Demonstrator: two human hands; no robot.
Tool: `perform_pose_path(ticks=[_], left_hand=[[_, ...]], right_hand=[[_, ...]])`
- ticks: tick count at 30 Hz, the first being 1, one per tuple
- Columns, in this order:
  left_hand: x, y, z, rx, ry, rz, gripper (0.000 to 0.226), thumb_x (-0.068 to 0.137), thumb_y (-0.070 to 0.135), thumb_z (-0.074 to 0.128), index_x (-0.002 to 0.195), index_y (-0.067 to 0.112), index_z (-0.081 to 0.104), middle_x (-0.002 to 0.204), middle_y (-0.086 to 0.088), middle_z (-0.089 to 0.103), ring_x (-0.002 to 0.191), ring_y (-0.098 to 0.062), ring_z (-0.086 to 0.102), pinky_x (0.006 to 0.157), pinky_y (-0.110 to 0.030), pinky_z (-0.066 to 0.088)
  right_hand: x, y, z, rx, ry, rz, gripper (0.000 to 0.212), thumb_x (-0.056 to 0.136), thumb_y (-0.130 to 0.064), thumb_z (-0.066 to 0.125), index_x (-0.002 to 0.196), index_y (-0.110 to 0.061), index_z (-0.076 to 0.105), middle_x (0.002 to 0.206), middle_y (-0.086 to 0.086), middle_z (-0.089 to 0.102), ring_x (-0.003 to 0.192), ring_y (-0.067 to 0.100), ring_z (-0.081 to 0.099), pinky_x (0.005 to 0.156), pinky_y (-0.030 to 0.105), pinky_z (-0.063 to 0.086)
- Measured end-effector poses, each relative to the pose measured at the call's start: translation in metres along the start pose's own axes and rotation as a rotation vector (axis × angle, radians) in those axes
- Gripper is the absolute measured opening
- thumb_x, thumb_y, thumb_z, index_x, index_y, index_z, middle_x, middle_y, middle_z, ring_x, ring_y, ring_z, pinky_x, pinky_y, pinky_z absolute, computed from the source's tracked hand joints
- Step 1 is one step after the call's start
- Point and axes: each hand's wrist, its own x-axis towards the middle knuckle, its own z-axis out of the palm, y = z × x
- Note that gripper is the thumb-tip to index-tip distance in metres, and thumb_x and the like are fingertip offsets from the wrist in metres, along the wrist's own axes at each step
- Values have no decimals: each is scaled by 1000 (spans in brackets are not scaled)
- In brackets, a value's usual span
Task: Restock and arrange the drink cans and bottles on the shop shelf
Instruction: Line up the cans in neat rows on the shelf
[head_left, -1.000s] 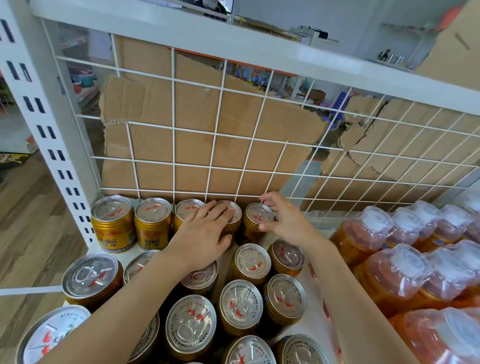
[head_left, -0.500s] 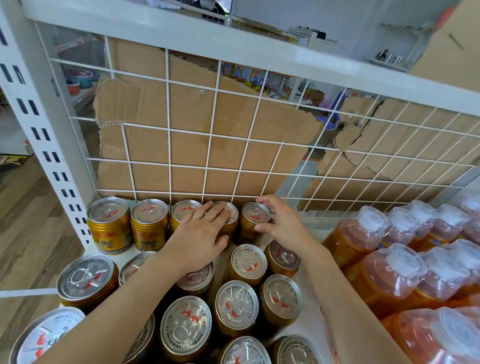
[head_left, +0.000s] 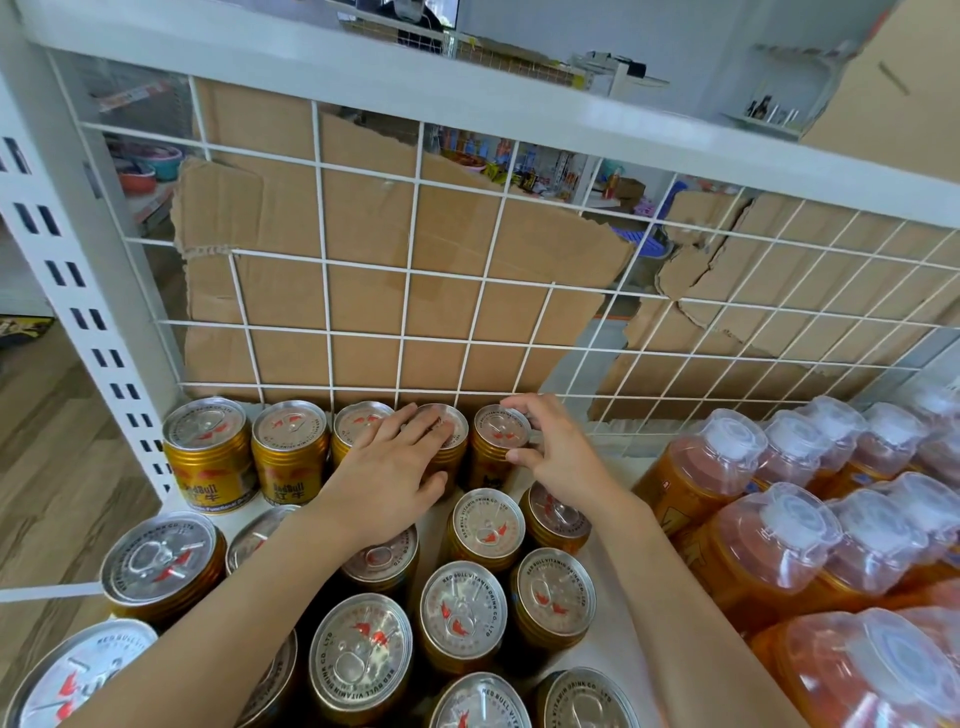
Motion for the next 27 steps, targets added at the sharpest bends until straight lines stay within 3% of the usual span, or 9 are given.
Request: perform_pose_path(ticks=[11, 15, 18, 21, 24, 27], left_hand=[[0, 0, -1, -31, -20, 13, 92, 66, 60, -4, 149, 25, 14, 157, 8, 6, 145, -14, -1, 115, -34, 4], [1, 0, -3, -33, -60, -5, 61, 94, 47, 23, 149, 26, 13, 158, 9, 3, 144, -12, -3, 115, -34, 1], [5, -2, -6, -77, -84, 8, 57, 97, 41, 35, 148, 24, 18, 158, 6, 6, 145, -15, 0, 116, -35, 2], [2, -3, -22, -217, -77, 30, 50, 96, 30, 47, 144, 20, 33, 154, 2, 25, 143, -20, 16, 116, -34, 12], [-18, -6, -48, -318, 35, -31, 43, 96, 28, 49, 138, 22, 43, 139, 1, 46, 128, -17, 42, 105, -27, 32], [-51, -20, -70, -371, 150, -103, 38, 95, 30, 51, 133, 26, 49, 132, 4, 54, 119, -13, 51, 100, -28, 39]], right_hand=[[-2, -2, -1, -44, -29, -10, 47, 88, -10, 62, 129, -26, 44, 134, -5, 41, 125, 14, 40, 99, 21, 28], [-8, -8, -8, -173, -56, -16, 53, 92, -21, 56, 140, -26, 34, 147, -5, 33, 132, 16, 37, 104, 27, 30], [-15, -22, -18, -207, -15, -49, 53, 95, -28, 51, 143, -26, 29, 151, -4, 30, 134, 15, 35, 106, 28, 30], [-20, -41, -23, -144, 21, -118, 50, 95, -30, 50, 142, -29, 31, 149, -5, 32, 133, 13, 37, 105, 28, 32], [-19, -61, -19, -85, 12, -206, 49, 94, -32, 52, 139, -31, 35, 146, -8, 37, 132, 11, 37, 105, 29, 32], [-17, -81, -7, -39, -57, -294, 45, 92, -33, 55, 135, -32, 40, 140, -12, 43, 129, 9, 41, 102, 27, 33]])
